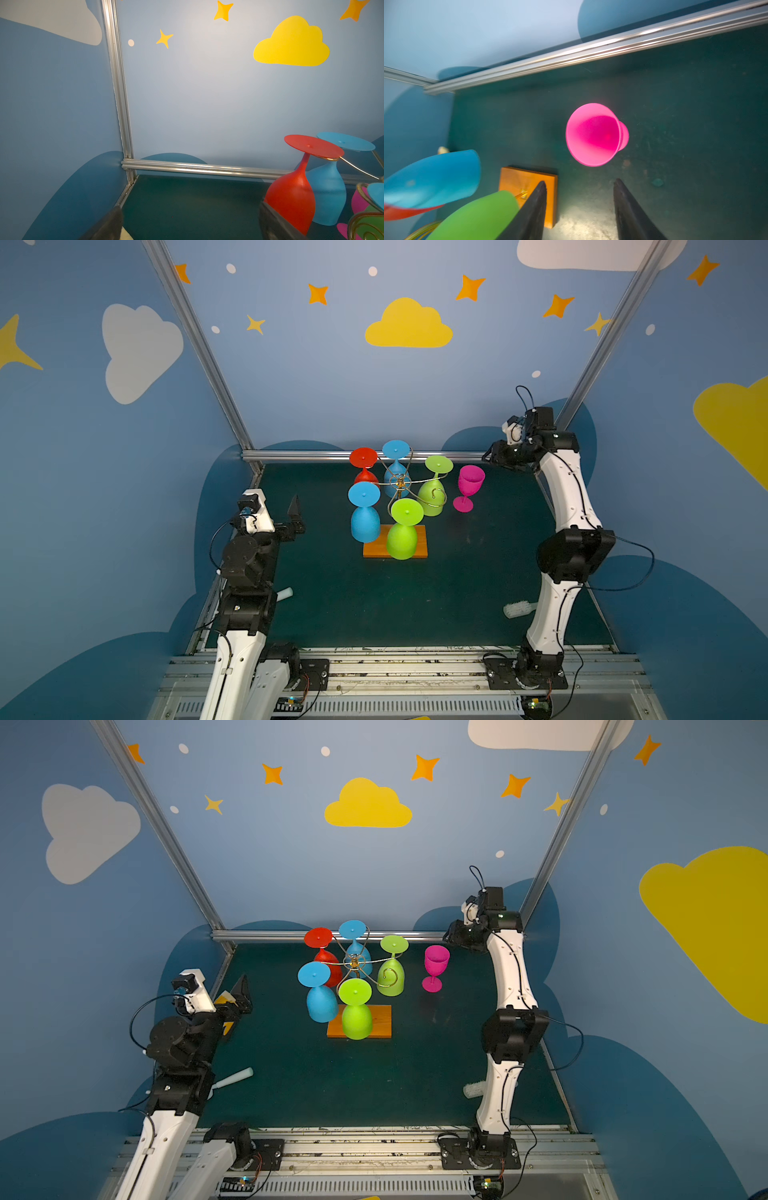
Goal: Take the wine glass off the wine glass rack
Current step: 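Open the right gripper and lift it up off the magenta glass, then reach the right gripper to the foot of a lime-green glass on the rack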
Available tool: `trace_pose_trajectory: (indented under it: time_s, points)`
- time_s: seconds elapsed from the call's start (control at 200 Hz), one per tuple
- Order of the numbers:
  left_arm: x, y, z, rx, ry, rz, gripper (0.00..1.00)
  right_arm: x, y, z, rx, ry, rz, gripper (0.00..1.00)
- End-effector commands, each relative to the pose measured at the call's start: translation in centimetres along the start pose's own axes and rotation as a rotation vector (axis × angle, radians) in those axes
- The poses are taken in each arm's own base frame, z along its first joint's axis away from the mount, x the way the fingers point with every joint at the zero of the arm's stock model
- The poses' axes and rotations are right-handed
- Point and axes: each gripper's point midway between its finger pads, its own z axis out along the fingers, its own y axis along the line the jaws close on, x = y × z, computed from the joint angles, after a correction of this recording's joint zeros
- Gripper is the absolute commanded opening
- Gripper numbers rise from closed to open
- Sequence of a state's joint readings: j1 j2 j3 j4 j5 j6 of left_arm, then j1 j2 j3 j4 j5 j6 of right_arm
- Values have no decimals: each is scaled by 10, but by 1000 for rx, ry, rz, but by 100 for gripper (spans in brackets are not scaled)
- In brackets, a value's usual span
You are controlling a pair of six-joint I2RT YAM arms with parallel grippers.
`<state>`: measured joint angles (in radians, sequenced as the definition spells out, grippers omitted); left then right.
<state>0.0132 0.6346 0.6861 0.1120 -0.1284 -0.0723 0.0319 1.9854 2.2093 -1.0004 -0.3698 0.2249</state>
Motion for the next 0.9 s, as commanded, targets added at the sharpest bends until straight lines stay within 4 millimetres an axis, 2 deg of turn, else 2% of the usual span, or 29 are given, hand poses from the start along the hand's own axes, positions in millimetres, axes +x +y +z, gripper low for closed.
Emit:
trace_pose_trajectory:
  time_s: [0.0,0.185,0.33,0.456,0.616,0.751,0.896]
  points:
    - [-2,2,-2,-8,-12,-11,100,-5,43,-47,-155,-131,-18,51]
    - [-4,3,-3,-10,-18,-24,100,30,80,-103,-328,-276,-5,51]
    - [-8,1,-6,2,-29,-30,100,74,100,-129,-401,-293,-21,52]
    - [-11,-2,-8,19,-30,-33,100,116,120,-141,-475,-241,-43,51]
    - [-9,-8,-6,50,7,-55,100,150,137,-158,-552,-228,-17,49]
    - [-7,-10,-3,57,30,-83,100,179,151,-159,-631,-166,14,46]
    - [0,-8,2,46,65,-126,100,199,163,-155,-668,-143,35,44]
